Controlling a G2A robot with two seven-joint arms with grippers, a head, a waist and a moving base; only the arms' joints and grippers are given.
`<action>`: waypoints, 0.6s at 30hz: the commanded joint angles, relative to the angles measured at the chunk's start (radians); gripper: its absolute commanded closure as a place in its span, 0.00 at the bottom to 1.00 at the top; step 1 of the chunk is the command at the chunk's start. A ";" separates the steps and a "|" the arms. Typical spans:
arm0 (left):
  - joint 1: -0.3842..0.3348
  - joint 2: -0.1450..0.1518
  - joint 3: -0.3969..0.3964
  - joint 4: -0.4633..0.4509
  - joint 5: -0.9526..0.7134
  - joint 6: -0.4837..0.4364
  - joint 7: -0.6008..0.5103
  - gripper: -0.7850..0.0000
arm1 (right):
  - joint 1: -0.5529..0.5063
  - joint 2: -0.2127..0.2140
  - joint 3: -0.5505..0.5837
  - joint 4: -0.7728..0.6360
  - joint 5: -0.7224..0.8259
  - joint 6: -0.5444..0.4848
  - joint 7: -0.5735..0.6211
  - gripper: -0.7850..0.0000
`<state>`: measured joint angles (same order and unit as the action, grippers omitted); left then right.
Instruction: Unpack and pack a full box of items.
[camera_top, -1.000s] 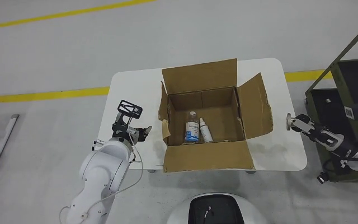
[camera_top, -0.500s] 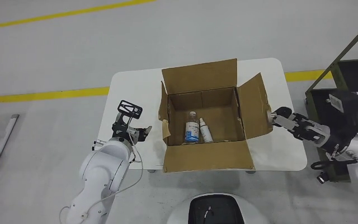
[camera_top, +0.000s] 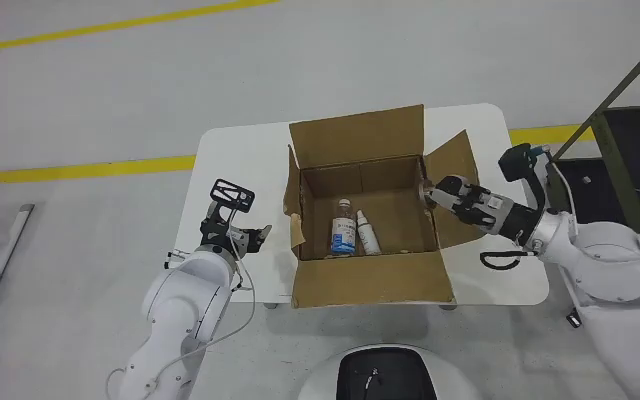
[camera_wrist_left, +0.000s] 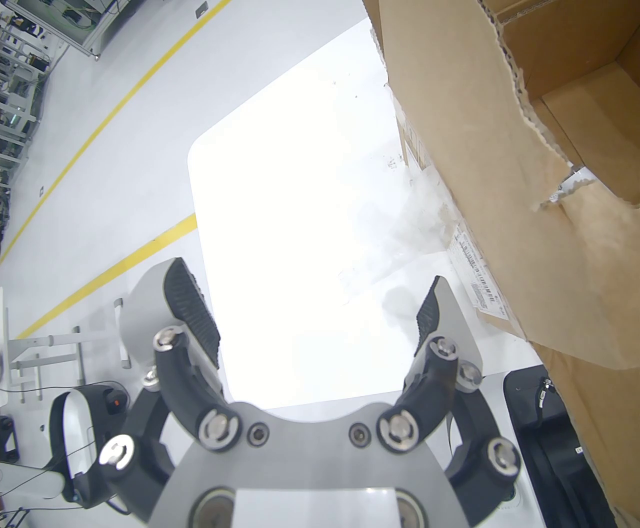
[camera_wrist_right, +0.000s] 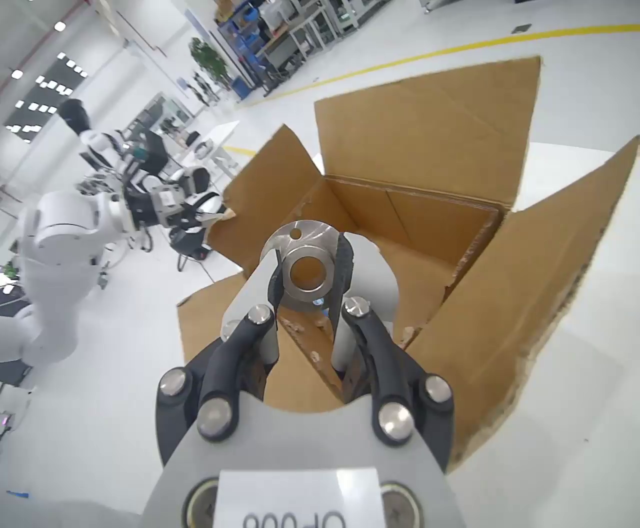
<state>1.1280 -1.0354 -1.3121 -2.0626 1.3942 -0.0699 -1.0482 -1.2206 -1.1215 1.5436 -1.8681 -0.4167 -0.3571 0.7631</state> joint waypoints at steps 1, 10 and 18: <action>0.000 0.000 0.000 0.000 0.000 0.000 0.000 0.00 | 0.024 -0.002 -0.043 0.014 -0.080 0.023 -0.012 1.00; 0.000 0.000 0.000 0.000 0.000 0.000 0.000 0.00 | 0.131 -0.017 -0.239 0.089 -0.350 0.128 -0.047 1.00; 0.000 0.000 0.000 0.000 0.000 0.000 0.000 0.00 | 0.131 -0.017 -0.239 0.089 -0.350 0.128 -0.047 1.00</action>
<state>1.1280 -1.0354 -1.3121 -2.0626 1.3942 -0.0699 -1.0482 -1.0895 -1.1388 1.3044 -1.7787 -0.7663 -0.2288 0.7159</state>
